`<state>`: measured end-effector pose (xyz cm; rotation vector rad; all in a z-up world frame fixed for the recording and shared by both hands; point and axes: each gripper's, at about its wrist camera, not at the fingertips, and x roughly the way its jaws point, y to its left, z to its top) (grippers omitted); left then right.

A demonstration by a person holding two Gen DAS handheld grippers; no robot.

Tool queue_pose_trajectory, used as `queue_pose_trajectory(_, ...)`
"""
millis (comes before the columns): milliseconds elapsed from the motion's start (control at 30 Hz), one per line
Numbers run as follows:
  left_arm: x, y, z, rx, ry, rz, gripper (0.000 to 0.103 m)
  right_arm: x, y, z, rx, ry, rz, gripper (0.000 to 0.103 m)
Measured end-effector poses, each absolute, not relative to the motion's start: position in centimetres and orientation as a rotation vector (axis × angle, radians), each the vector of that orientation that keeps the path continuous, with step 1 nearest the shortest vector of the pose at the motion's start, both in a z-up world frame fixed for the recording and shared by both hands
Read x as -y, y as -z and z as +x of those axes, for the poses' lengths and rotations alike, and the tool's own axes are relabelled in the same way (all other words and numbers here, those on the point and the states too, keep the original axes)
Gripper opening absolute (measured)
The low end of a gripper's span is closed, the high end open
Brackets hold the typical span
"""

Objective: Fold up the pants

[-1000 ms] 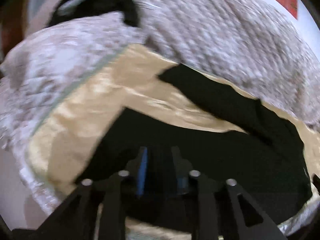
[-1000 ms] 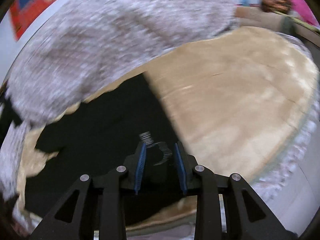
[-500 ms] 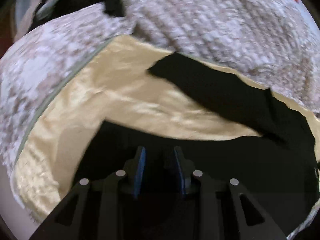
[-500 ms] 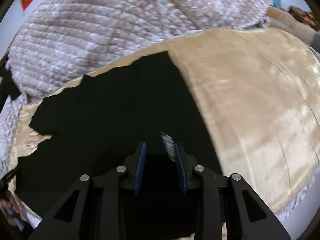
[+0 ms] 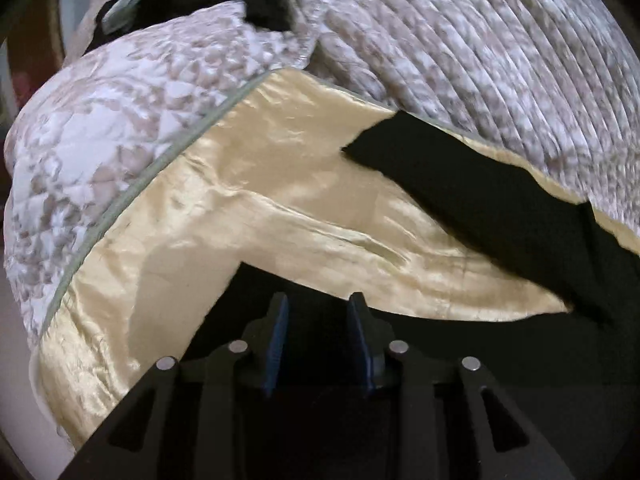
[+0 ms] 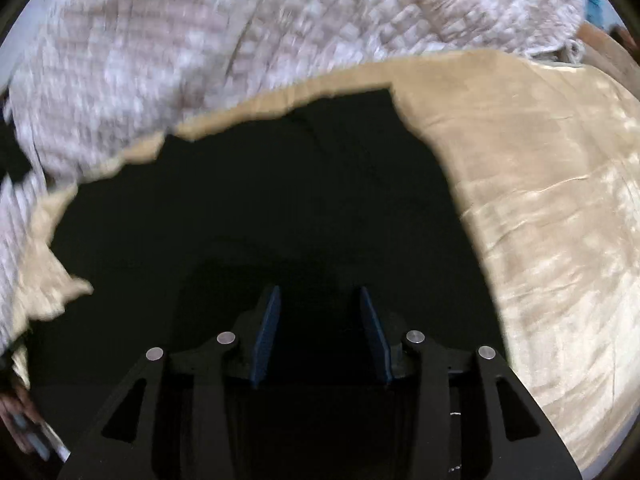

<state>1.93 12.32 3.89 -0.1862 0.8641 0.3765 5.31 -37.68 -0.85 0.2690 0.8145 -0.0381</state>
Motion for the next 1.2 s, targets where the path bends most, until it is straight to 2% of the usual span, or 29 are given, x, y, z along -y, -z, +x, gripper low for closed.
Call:
queue_pose_trajectory(67, -12.7, -2.9, 2.3, -0.911, -0.383, -0.194, 0.04, 38.2, 0.2, 4.9, -0.794, 0.073, 0.263, 0.042)
queue_pose_trajectory(167, -12.2, -3.0, 2.4, -0.9, -0.386, -0.171, 0.04, 39.1, 2.3, 5.8, -0.911, 0.11, 0.284, 0.042)
queue_pose_trajectory(533, -3.9, -4.8, -1.7, -0.827, -0.134, -0.072, 0.042, 33.6, -0.8, 1.7, -0.773, -0.073, 0.213, 0.042)
queue_pose_trajectory(667, -1.9, -4.5, -2.4, -0.838, -0.08, -0.037, 0.042, 30.8, -0.3, 0.1, -0.782, -0.137, 0.154, 0.05)
queue_pose_trajectory(1033, 0.3, -2.6, -2.9, -0.881, -0.041, 0.009, 0.046, 27.0, 2.2, -1.6, -0.834, -0.184, 0.019, 0.054)
queue_pose_trajectory(1200, 0.2, -2.7, -2.8, -0.885, -0.033, 0.005, 0.046, 27.4, 1.6, -1.7, -0.818, -0.194, 0.063, 0.054)
